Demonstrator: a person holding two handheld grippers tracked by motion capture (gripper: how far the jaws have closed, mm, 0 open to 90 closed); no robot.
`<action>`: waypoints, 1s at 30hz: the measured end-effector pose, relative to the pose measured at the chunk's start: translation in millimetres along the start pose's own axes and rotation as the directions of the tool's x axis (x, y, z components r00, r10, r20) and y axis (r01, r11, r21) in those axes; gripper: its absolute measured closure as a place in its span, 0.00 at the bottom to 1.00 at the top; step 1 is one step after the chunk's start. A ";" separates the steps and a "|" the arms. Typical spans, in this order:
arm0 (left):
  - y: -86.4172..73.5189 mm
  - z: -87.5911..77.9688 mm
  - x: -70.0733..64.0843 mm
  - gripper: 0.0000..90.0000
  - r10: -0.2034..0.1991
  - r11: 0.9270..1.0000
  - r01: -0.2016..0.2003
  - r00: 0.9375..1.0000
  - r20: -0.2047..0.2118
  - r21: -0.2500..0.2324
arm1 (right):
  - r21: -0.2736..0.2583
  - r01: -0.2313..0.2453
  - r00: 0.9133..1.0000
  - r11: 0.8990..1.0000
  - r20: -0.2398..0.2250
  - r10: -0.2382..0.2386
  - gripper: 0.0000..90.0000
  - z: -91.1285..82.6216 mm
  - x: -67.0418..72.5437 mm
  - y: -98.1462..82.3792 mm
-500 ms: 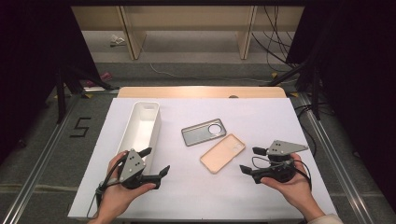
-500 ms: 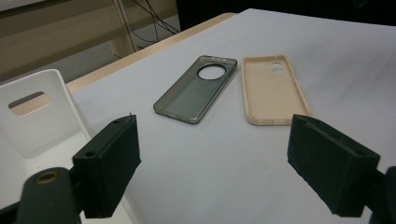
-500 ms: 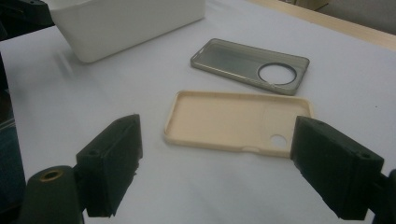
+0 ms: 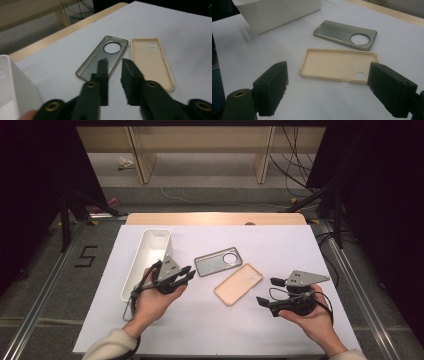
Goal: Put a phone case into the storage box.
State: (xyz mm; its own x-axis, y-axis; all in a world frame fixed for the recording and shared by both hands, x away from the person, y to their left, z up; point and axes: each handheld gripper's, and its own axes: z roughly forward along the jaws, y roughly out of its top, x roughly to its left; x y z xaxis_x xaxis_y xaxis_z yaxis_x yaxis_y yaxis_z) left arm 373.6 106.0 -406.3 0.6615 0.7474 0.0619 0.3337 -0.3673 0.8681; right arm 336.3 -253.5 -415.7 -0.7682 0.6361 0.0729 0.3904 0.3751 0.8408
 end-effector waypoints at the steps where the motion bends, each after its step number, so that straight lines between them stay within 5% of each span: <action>1: 4.8 8.9 0.6 0.96 0.004 1.000 -0.004 1.000 -0.012 0.018 | 0.002 -0.003 1.000 1.000 -0.002 0.003 0.20 -0.1 -0.2 -0.1; 5: 26.2 53.1 13.8 1.00 0.026 0.993 -0.018 0.997 -0.072 0.115 | 0.002 -0.001 1.000 1.000 -0.004 0.001 0.20 -0.1 -0.3 -0.2; 10: 36.9 82.0 26.0 1.00 0.035 0.984 -0.017 0.995 -0.096 0.179 | 0.002 0.001 1.000 1.000 -0.008 -0.001 0.20 -0.1 -0.2 -0.3; 16: 35.1 119.3 32.3 1.00 0.023 0.961 -0.014 0.999 -0.030 0.275 | 0.003 0.000 1.000 1.000 -0.008 0.000 0.21 0.2 -0.2 -0.6; 22: 25.4 137.8 32.5 1.00 0.053 0.939 -0.037 0.998 -0.039 0.341 | 0.002 0.000 1.000 1.000 -0.009 0.000 0.21 0.3 -0.2 -0.5; 30: 14.9 136.5 24.6 1.00 0.047 0.920 -0.038 0.999 -0.012 0.390 | 0.007 0.000 1.000 1.000 -0.007 0.000 0.21 0.8 -0.2 -0.7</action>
State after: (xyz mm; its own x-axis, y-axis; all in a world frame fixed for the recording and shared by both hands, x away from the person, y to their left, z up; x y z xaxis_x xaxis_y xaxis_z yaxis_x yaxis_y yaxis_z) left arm 486.5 43.3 -459.0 0.6684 0.7359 0.1082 0.5437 -0.5826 0.6041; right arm 336.6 -253.4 -416.7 -0.7720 0.6310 0.0767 0.3940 0.3802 0.8368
